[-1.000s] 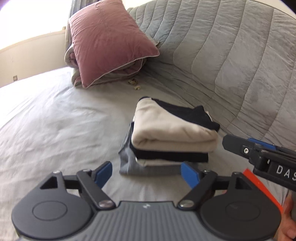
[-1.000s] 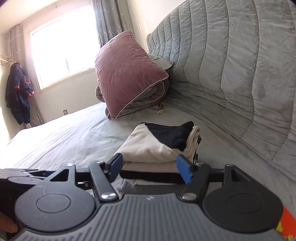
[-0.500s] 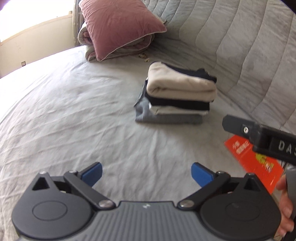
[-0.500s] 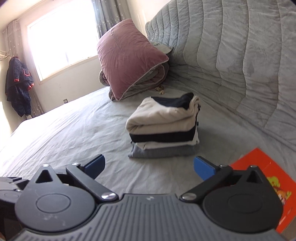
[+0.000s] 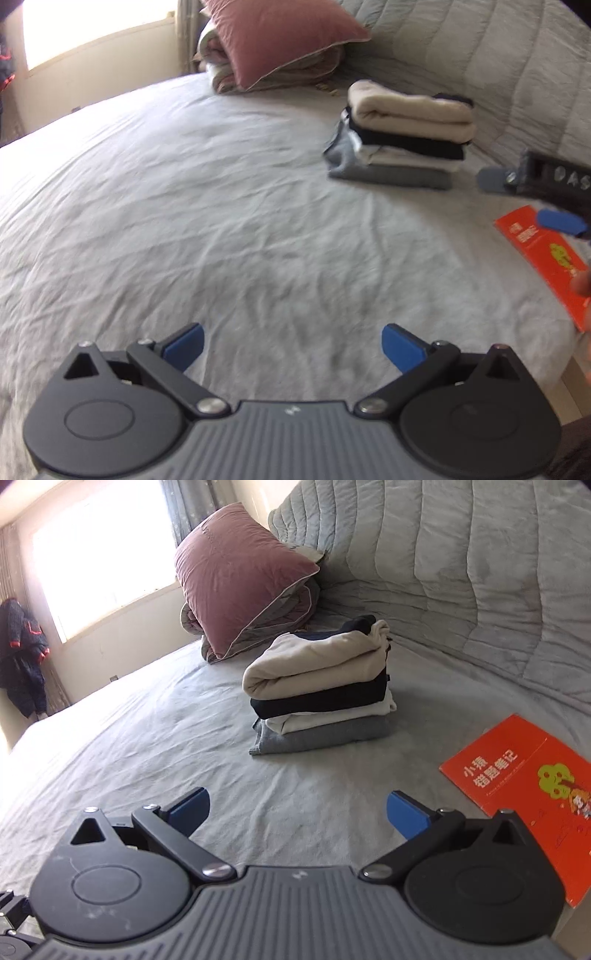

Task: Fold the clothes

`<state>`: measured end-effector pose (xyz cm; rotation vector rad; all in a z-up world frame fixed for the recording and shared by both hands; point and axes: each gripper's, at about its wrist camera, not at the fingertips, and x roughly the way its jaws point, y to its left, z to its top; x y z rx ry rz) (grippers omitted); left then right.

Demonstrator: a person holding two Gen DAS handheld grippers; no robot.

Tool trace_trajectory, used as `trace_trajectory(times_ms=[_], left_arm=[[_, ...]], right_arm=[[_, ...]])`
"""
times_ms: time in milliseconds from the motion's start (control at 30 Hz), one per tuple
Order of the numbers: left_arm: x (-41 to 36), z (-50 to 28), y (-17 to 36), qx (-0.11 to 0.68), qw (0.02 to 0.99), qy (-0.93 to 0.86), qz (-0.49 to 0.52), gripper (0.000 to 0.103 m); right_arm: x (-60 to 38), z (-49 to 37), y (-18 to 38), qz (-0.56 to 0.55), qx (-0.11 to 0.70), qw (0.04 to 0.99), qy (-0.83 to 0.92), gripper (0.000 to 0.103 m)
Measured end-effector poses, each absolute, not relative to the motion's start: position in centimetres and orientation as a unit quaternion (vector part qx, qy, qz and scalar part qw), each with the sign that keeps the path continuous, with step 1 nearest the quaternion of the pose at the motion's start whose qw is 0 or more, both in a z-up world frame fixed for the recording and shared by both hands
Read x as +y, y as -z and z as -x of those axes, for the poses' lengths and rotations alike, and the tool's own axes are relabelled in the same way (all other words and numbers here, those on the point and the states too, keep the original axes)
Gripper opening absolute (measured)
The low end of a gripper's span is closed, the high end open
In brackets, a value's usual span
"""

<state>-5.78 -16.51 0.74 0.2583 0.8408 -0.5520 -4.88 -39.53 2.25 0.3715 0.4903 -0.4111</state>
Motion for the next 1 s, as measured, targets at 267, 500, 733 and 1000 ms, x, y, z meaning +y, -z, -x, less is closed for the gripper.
trace_trajectory(times_ms=[267,500,733,1000], left_arm=[[-16.8,5.7,-0.7,0.394,0.870,0.265,-0.134,0.103],[-17.2,5.7,-0.2,0.397,0.870,0.257,-0.140,0.103],[-17.0,5.8,-0.3,0.393,0.872,0.257,-0.135,0.103],[-16.6,5.7,-0.1,0.395,0.873,0.253,-0.135,0.103]], right_arm=[[-38.7,4.6,-1.0,-0.178,0.256,0.928,0.206,0.103],[-37.8,4.2,-0.8,-0.162,0.260,0.932,0.195,0.103],[-37.3,3.9,-1.1,-0.164,0.256,0.935,0.182,0.103],[-36.9,3.6,-1.1,-0.164,0.260,0.935,0.178,0.103]])
